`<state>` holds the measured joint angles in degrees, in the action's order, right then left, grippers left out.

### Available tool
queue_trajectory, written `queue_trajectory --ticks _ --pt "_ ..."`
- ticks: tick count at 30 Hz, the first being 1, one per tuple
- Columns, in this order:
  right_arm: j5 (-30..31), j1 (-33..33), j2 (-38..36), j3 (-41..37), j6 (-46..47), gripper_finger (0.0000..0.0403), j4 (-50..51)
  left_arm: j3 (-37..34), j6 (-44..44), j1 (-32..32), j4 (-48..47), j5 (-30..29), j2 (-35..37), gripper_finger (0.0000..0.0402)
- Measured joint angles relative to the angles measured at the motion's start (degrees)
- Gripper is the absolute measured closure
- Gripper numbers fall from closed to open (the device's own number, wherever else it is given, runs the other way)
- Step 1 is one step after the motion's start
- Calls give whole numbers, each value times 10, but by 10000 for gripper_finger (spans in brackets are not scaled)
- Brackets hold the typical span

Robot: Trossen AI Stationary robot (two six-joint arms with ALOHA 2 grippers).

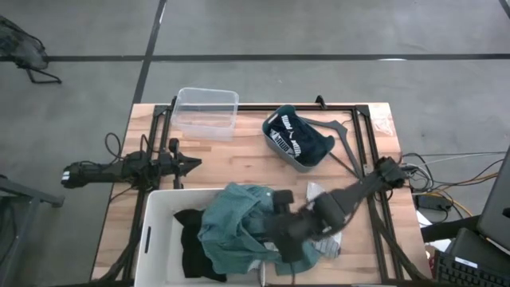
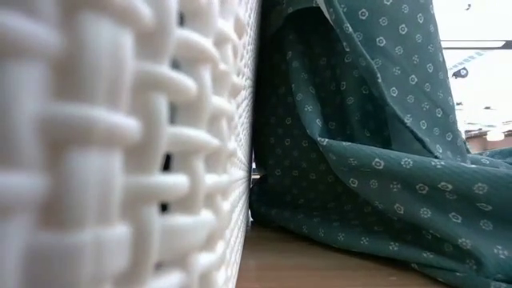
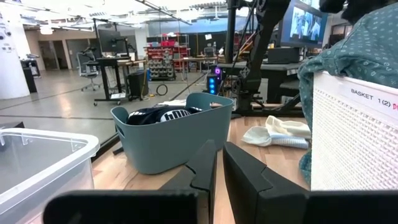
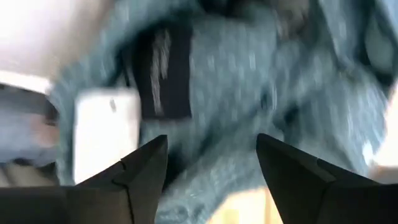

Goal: Pick & Place Cloths
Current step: Put the green shirt into the white bin

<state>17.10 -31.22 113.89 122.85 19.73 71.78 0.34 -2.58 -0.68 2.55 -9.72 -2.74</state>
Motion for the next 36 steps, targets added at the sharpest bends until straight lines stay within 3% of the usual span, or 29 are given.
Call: queue_trajectory --ticks 10,17,28,36 --pt "140 -90 -129 -223 186 170 -42 0 0 0 0 0 0 367" --pt "168 -133 -183 -429 278 129 -213 0 0 0 0 0 0 367" --pt "189 -130 -149 -624 297 46 -488 0 0 0 0 0 0 367" --pt "188 -101 -98 -681 294 42 -640 0 0 0 0 0 -1 367"
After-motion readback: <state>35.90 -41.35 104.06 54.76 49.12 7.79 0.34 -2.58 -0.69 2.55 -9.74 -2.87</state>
